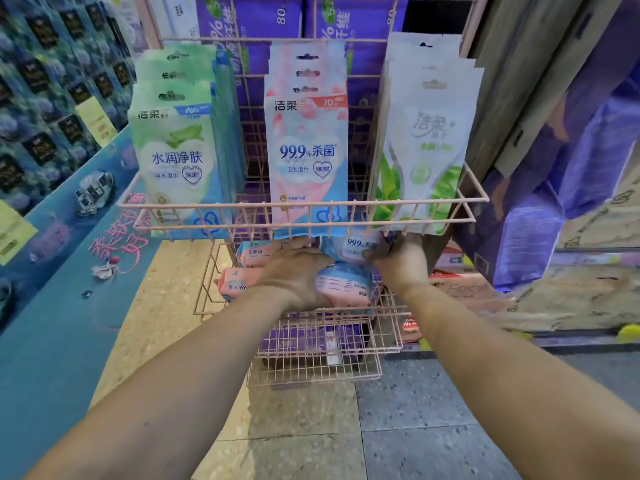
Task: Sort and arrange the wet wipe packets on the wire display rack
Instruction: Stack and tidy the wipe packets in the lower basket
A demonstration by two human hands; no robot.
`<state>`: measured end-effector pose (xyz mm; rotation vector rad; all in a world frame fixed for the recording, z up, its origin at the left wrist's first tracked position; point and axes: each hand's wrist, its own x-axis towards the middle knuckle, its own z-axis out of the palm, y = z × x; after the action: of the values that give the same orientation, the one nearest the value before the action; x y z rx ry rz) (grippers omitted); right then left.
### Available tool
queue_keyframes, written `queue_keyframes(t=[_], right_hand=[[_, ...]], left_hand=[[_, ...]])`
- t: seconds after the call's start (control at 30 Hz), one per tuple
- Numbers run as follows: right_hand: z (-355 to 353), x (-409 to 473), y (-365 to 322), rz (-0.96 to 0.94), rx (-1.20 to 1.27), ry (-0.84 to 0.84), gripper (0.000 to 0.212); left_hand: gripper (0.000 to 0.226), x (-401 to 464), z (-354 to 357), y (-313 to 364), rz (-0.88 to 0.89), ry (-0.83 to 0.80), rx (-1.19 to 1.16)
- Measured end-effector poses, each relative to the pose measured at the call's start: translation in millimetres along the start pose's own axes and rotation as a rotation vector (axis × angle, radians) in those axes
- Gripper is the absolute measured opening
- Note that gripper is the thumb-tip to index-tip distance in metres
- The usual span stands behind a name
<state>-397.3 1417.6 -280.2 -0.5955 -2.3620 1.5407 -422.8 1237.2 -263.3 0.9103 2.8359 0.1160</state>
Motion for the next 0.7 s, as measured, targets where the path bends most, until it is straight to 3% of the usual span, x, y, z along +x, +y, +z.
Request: queue_keyframes(t=[0.17, 0.23, 0.33, 0.47, 0.6, 0.7], right_hand=[[-14.6, -21.6, -0.9, -0.029, -0.252, 0.062, 0.056], [-21.3, -36.7, 0.1, -0.042, -0.315, -0.127, 0.049], [-21.7, -50.3, -1.0, -0.046, -0.487, -0.444, 0.061], [-10.0, -39.6, -6.9, -0.043, -0.410, -0.412, 0.066], [-3.4, -36.6, -0.9, 0.003, -0.463, -0.351, 0.057], [-13.2, -32.7, 4.0, 0.048, -0.371, -0.325, 0.053]], left_hand=[[0.083, 2.6, 7.6, -7.9, -0.003, 0.028, -0.062], [0.082, 5.8, 10.1, -12.1, 0.006, 0.021, -0.097], [0.065, 14.0, 6.7, -14.9, 0.042, 0.012, -0.113], [0.052, 26.3, 2.4, -15.4, -0.055, 0.040, -0.280], [0.038, 14.4, 2.8, -10.9, -0.078, 0.173, -0.363], [0.059, -7.6, 5.6, -15.7, -0.080, 0.240, -0.229]])
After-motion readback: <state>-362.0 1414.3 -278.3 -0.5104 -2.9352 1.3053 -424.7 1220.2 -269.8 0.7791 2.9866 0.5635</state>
